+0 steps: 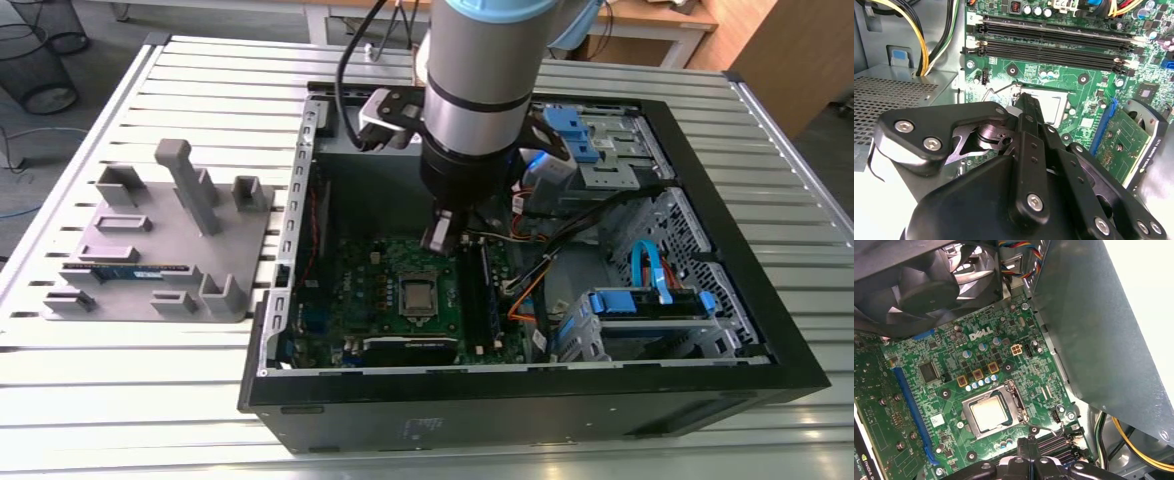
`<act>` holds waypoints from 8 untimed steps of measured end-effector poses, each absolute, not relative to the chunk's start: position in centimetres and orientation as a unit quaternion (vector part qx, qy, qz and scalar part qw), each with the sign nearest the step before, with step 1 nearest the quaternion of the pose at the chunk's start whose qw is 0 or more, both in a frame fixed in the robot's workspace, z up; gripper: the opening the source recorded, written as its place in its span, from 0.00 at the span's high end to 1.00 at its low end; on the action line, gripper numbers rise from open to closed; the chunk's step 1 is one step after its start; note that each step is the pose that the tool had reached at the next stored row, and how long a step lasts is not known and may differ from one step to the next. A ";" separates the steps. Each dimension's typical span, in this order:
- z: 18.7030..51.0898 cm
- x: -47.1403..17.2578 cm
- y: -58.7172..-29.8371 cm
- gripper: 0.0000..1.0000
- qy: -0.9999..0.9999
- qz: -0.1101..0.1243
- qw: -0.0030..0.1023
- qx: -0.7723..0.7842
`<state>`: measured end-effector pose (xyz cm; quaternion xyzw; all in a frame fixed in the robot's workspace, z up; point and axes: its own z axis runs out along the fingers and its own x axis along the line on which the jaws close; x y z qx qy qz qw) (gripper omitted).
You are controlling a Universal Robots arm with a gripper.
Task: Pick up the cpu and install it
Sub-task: 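Close the cpu cover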
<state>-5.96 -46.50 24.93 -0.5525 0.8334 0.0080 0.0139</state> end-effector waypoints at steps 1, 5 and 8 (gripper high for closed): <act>24.9 -6.0 -46.6 0.89 0.833 0.008 0.014 -0.553; 24.9 -6.5 -46.9 0.89 0.833 0.007 0.015 -0.552; 24.8 -7.2 -47.1 0.89 0.833 0.007 0.016 -0.552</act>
